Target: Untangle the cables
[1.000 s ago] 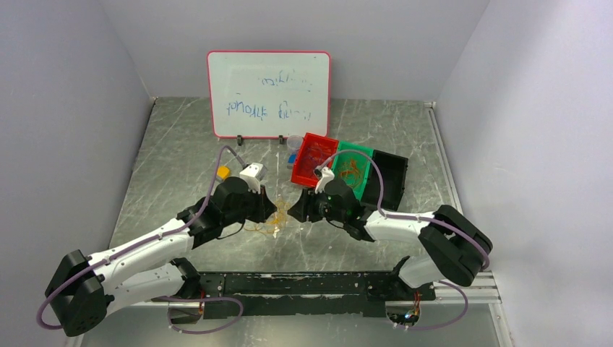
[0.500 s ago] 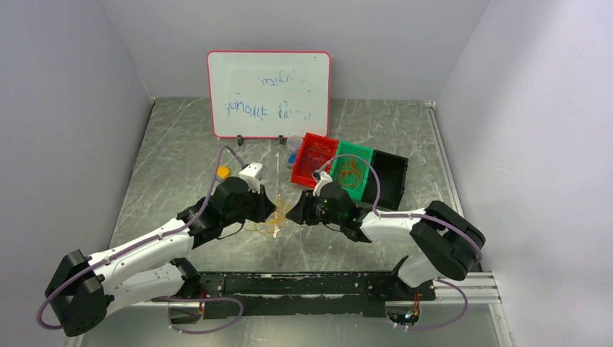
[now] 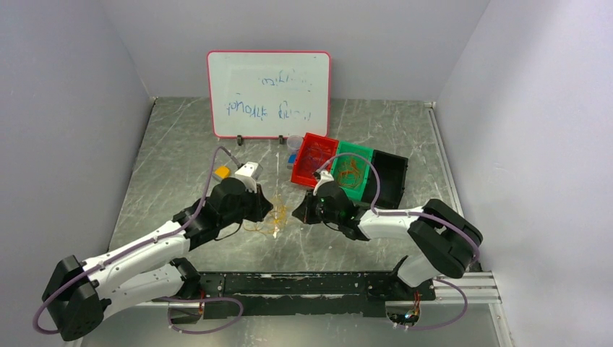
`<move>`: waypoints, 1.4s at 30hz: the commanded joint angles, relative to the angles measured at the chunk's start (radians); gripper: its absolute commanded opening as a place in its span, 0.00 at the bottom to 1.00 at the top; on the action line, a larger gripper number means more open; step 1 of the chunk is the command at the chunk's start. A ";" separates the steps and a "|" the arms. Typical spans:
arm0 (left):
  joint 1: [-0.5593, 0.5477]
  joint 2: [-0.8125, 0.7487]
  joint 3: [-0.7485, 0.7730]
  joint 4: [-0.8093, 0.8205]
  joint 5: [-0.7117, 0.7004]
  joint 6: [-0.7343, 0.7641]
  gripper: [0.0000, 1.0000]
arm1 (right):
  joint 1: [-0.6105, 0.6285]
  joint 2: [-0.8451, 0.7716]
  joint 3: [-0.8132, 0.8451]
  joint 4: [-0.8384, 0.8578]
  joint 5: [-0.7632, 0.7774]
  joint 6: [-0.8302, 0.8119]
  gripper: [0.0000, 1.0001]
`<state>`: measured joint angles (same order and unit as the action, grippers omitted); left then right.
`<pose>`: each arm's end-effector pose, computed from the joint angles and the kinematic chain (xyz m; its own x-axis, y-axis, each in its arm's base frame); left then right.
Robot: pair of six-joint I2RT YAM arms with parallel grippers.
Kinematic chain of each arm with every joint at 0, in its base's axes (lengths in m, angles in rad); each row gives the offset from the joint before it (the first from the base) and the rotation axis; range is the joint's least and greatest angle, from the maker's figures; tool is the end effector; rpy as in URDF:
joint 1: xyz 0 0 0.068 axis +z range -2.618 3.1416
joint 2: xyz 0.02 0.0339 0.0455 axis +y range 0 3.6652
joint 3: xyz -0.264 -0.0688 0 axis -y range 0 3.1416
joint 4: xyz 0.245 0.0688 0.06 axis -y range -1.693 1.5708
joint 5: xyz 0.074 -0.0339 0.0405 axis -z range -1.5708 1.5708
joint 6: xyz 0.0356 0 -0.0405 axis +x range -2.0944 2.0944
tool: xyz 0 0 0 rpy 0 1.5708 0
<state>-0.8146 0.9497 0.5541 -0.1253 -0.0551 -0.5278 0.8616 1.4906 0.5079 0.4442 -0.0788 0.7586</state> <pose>0.1459 -0.1518 0.2346 -0.6443 -0.0498 -0.7631 0.4272 0.8042 -0.4132 0.1794 0.2133 0.1499 -0.7931 0.1288 -0.5953 -0.3513 0.7017 0.6199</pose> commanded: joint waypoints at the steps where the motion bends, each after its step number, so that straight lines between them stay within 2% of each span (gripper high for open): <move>1: -0.003 -0.035 0.012 -0.060 -0.073 -0.014 0.07 | 0.005 -0.048 0.059 -0.173 0.174 -0.128 0.00; 9: -0.003 -0.071 0.013 -0.127 -0.167 -0.035 0.07 | 0.001 -0.137 0.154 -0.451 0.441 -0.327 0.00; 20: -0.001 -0.103 0.052 -0.377 -0.432 -0.227 0.07 | -0.049 -0.323 0.217 -0.615 0.668 -0.437 0.00; 24: -0.001 -0.136 0.064 -0.442 -0.486 -0.261 0.07 | -0.129 -0.393 0.239 -0.645 0.673 -0.476 0.00; 32: -0.003 -0.193 0.063 -0.484 -0.520 -0.268 0.09 | -0.332 -0.498 0.278 -0.653 0.568 -0.507 0.00; 42: -0.001 -0.212 0.079 -0.506 -0.522 -0.286 0.07 | -0.410 -0.549 0.341 -0.680 0.544 -0.527 0.00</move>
<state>-0.8207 0.7521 0.6067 -0.5728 -0.5262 -0.7940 0.4847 0.9710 0.8078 -0.2104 0.4507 0.2596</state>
